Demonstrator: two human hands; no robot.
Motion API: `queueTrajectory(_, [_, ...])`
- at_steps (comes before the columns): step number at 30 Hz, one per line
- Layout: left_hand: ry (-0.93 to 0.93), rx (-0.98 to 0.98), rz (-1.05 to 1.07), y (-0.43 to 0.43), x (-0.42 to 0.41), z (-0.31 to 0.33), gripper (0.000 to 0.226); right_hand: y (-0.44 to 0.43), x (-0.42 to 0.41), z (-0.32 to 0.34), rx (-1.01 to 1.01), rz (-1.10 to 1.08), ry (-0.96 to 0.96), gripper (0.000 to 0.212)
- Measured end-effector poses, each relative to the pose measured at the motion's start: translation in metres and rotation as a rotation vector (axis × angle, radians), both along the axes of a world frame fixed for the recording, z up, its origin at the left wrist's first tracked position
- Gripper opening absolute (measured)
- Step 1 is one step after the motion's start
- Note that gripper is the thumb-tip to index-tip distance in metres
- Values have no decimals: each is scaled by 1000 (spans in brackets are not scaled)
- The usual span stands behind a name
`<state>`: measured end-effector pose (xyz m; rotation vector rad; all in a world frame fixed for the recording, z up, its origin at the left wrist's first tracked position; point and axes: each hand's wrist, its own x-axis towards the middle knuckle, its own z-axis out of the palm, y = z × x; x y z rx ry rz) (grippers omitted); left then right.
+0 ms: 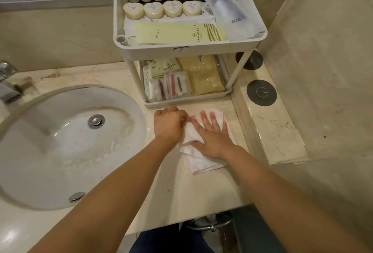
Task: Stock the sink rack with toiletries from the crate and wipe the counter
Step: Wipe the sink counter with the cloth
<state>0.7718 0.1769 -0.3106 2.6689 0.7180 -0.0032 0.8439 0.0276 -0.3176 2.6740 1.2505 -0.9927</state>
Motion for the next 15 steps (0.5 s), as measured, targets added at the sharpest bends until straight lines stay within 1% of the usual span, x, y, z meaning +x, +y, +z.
queueTrajectory(4, [16, -61, 39, 7, -14, 1, 23, 7, -7, 5, 11, 16, -7, 73])
queueTrajectory(8, [16, -80, 97, 13, -38, -1, 22, 18, -22, 9, 40, 32, 7, 68])
queueTrajectory(15, [-13, -87, 194, 15, -78, -8, 23, 28, -45, 10, 63, 123, 15, 72])
